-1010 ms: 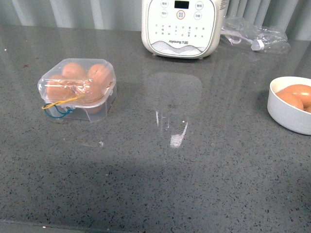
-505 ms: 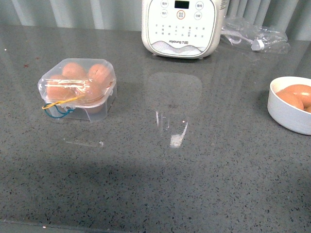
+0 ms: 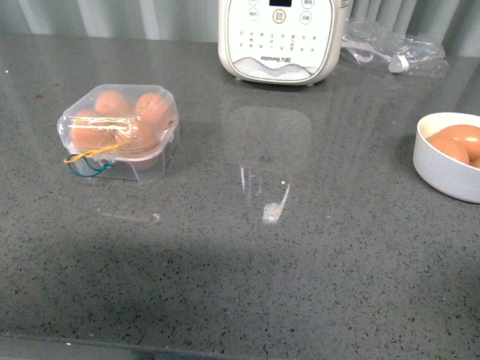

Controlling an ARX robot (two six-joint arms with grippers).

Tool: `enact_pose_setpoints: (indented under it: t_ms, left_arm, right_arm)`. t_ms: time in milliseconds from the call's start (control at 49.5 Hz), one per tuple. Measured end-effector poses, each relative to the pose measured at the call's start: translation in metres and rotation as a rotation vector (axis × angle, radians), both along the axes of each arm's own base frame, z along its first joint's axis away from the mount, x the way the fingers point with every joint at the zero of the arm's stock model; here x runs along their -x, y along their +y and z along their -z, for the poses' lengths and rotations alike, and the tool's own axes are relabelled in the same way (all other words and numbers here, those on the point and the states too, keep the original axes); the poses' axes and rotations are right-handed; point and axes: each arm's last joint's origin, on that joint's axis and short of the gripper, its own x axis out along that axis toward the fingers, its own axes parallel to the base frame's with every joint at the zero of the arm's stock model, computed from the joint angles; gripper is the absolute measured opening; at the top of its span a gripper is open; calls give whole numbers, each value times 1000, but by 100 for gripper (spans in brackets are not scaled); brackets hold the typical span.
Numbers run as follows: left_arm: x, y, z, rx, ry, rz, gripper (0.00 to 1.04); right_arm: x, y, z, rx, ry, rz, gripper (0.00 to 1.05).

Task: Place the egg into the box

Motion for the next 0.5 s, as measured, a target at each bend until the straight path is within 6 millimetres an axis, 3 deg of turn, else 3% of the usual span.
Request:
enact_pose_setpoints:
  t_ms: [505]
  left_arm:
    - [13,-2,9,-1,-34,13,4]
  right_arm:
    - [0,0,0,0,0,0,97]
